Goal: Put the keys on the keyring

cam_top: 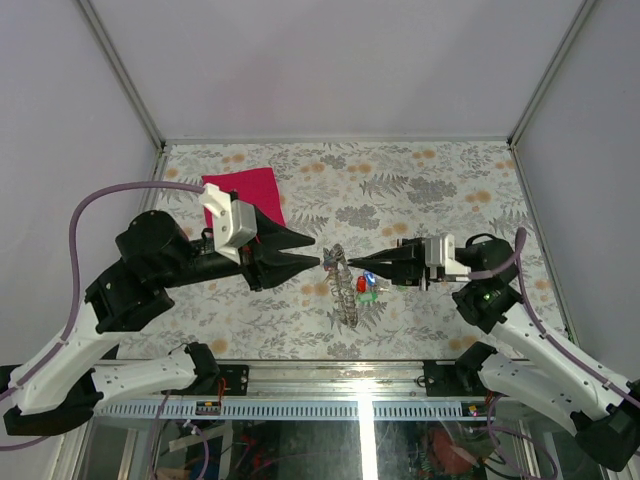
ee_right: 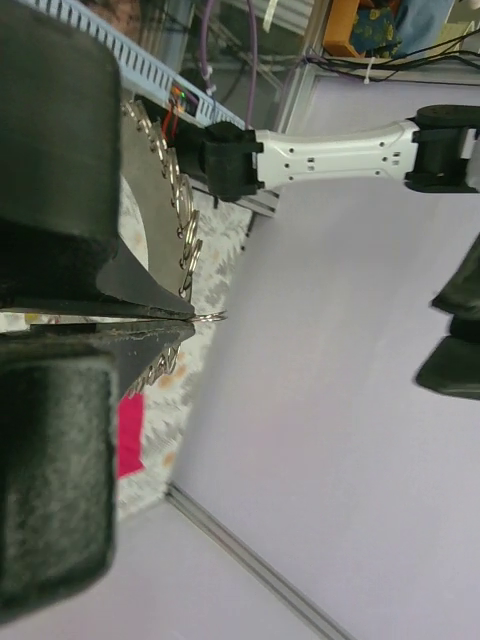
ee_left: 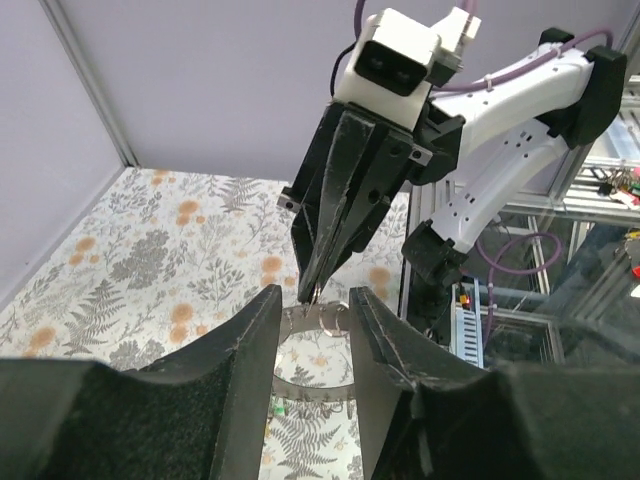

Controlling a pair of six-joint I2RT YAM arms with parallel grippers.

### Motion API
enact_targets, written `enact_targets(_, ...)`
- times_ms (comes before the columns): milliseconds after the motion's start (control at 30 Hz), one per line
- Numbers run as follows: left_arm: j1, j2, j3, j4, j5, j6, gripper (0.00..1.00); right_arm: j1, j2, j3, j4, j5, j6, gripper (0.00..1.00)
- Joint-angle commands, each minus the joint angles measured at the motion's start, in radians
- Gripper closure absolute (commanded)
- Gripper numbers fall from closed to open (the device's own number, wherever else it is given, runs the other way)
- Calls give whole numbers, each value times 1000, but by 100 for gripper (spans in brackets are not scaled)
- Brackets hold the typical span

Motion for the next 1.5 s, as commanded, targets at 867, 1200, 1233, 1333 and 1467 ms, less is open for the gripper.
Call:
enact_targets(867, -8, -56, -153, 372, 39, -103, 75, 5, 90, 54, 538, 182, 490, 100)
enact_targets(1200, -7, -61, -173, 403, 11, -119, 77, 5, 126, 39, 711, 232, 653, 100)
enact_targets(1233, -7, -61, -173, 409, 7, -121, 77, 5, 124, 37, 710, 232, 654, 100)
enact_targets(1333, -7, -53, -174, 425, 2, -126, 78, 4, 119, 33, 705, 232, 656, 100)
enact_targets(1467, -7, -32, -168, 448, 20, -133, 79, 5, 117, 32, 701, 234, 661, 100)
